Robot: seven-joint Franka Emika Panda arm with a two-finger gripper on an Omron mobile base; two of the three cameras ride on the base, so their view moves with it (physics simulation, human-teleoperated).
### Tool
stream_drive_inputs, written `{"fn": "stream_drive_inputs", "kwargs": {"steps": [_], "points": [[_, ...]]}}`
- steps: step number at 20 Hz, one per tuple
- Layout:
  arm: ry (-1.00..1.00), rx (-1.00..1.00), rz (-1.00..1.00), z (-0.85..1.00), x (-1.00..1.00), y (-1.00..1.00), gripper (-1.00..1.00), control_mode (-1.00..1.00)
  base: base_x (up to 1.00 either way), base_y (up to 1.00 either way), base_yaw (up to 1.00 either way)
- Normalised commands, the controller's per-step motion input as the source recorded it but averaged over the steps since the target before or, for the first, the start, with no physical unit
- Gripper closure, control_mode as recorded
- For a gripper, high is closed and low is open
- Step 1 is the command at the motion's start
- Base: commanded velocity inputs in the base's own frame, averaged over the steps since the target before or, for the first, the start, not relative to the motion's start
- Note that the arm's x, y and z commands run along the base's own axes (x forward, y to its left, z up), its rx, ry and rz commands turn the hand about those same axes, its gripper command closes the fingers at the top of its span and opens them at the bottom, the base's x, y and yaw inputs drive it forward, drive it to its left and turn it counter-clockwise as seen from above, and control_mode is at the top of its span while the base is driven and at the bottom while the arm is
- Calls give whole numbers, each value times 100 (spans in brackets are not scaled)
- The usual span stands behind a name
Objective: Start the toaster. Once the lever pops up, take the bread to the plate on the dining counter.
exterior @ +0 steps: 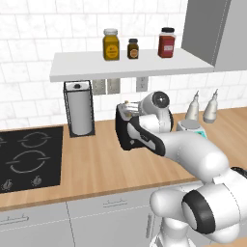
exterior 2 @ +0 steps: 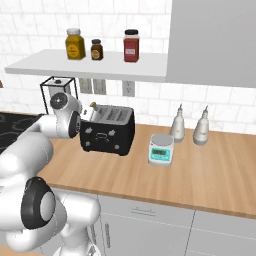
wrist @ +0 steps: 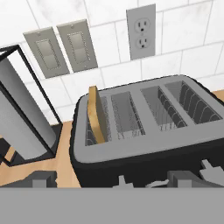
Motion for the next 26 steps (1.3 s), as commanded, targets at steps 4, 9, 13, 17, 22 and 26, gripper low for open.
{"fn": "stream_drive_inputs", "kwargs": {"steps": [4, 9, 13, 17, 22, 26], "points": [[0, -6, 9, 3, 0, 2, -100, -100, 0, 0, 0], [0, -4, 12, 1, 0, 1, -100, -100, 0, 0, 0], [1, -11, 13, 0, 0, 1, -100, -100, 0, 0, 0], [0, -6, 2, 0, 0, 0, -100, -100, 0, 0, 0], [0, -1, -7, 0, 4, 5, -100, -100, 0, 0, 0], [0, 0, -14, 0, 4, 0, -100, -100, 0, 0, 0]]}}
